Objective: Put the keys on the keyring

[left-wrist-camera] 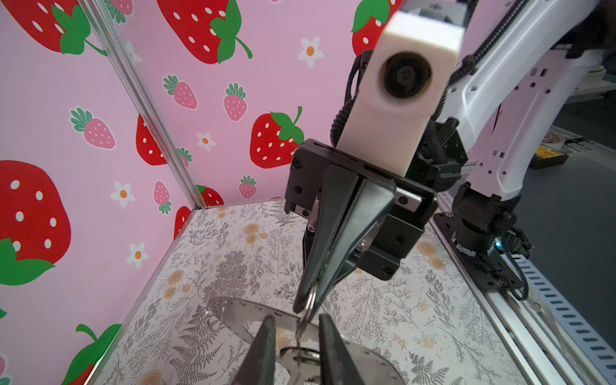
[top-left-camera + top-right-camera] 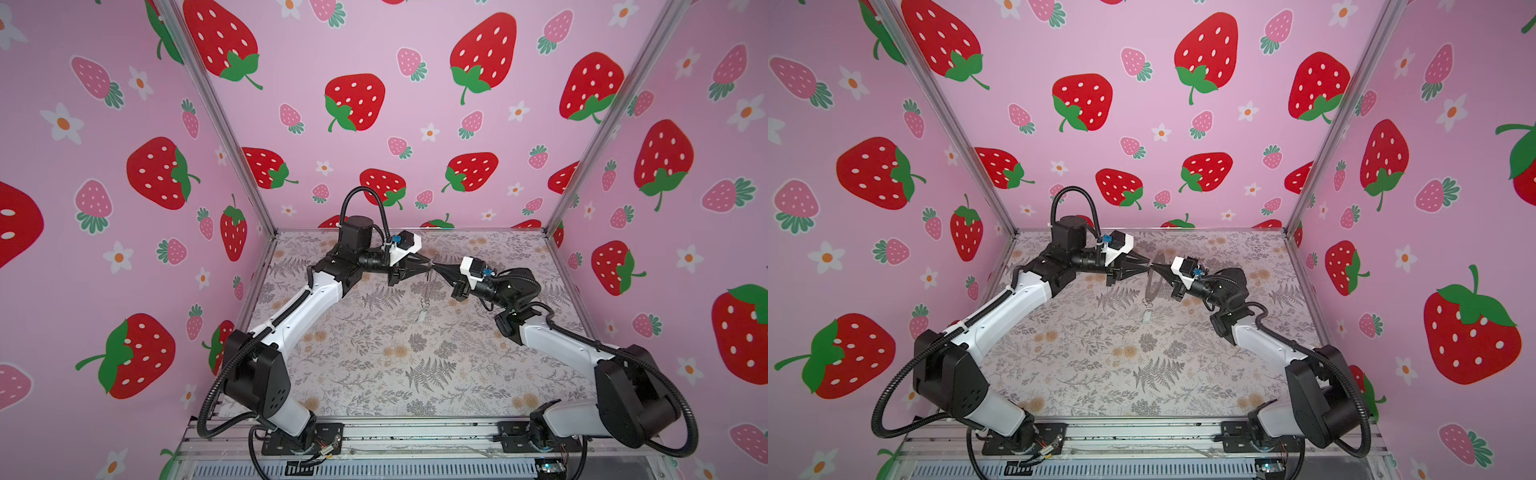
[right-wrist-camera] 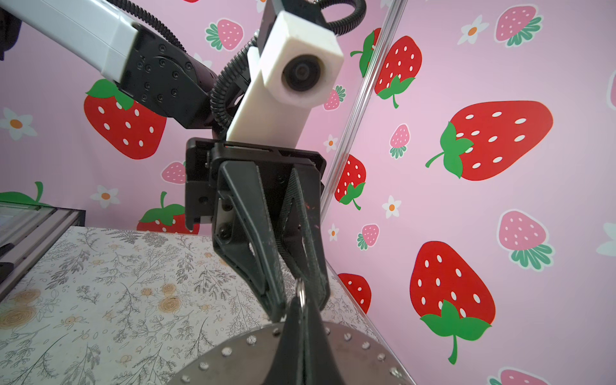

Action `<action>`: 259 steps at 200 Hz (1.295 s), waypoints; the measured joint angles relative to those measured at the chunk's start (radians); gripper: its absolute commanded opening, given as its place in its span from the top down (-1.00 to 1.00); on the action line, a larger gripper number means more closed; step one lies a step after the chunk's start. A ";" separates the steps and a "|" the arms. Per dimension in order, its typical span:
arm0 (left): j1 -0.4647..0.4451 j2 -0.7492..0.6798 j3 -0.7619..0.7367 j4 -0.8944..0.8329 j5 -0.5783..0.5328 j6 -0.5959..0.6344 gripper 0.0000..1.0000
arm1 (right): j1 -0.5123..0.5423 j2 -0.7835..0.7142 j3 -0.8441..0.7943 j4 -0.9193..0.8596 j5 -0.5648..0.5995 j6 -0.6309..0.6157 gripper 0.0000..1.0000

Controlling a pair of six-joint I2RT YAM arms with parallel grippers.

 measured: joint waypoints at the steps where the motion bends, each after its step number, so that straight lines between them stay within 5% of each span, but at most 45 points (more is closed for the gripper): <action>1: 0.000 0.000 0.000 -0.002 0.000 0.002 0.51 | 0.000 0.000 0.000 0.000 0.000 0.000 1.00; 95: -0.005 0.001 0.009 -0.061 -0.013 0.055 0.86 | 0.000 0.000 0.002 -0.005 -0.031 -0.002 1.00; 102: -0.006 0.001 0.010 -0.064 -0.015 0.056 1.00 | 0.000 0.000 0.002 -0.006 -0.032 -0.002 1.00; 134: -0.011 0.001 0.017 -0.079 -0.031 0.069 1.00 | -0.002 0.000 0.002 -0.011 -0.034 -0.006 1.00; 152: -0.014 0.001 0.029 -0.110 -0.055 0.081 1.00 | -0.002 -0.001 0.002 -0.026 -0.026 -0.018 0.75; 173: -0.028 0.011 0.073 -0.199 -0.126 0.112 1.00 | -0.002 -0.022 0.008 -0.099 0.034 -0.080 0.50; 259: -0.126 0.100 0.379 -0.594 -0.518 0.181 1.00 | 0.061 -0.113 0.111 -0.502 0.313 -0.458 0.53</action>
